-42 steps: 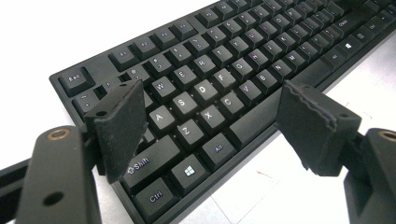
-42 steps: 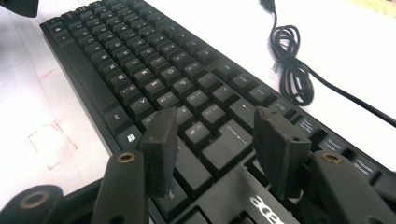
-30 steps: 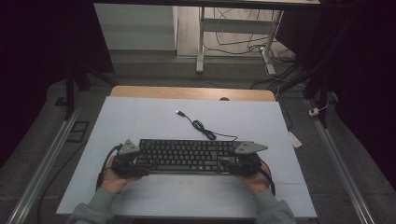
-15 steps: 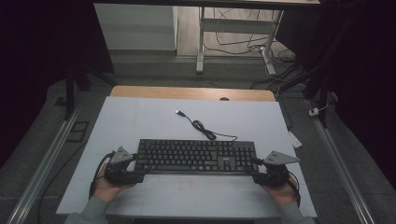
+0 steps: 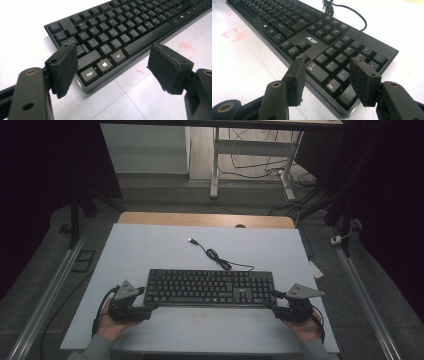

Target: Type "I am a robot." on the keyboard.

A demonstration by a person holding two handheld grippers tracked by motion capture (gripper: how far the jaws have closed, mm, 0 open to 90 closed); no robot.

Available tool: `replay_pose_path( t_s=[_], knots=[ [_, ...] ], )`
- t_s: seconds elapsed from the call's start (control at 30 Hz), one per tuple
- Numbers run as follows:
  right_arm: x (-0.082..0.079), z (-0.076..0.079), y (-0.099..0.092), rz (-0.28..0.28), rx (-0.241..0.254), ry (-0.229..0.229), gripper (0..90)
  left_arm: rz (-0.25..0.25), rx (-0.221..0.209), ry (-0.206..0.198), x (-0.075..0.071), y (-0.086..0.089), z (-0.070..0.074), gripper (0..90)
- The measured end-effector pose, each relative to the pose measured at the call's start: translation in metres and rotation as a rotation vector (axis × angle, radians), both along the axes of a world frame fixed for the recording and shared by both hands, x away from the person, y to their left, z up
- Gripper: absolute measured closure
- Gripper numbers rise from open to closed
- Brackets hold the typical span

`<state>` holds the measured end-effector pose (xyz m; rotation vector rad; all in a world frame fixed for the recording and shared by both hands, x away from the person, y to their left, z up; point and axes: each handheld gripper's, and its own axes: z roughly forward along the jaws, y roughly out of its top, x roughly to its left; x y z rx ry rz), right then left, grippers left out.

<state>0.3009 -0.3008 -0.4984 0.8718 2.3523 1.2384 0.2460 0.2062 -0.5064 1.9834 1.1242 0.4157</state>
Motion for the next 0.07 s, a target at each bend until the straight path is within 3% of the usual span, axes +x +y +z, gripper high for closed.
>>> replay_pose_path(
  t_s=[0.07],
  knots=[
    [0.0005,0.0000,-0.0002,0.003,0.012,-0.001,46.9,0.002,0.000,0.000,0.0000,0.0004,0.0001,24.1]
  ],
)
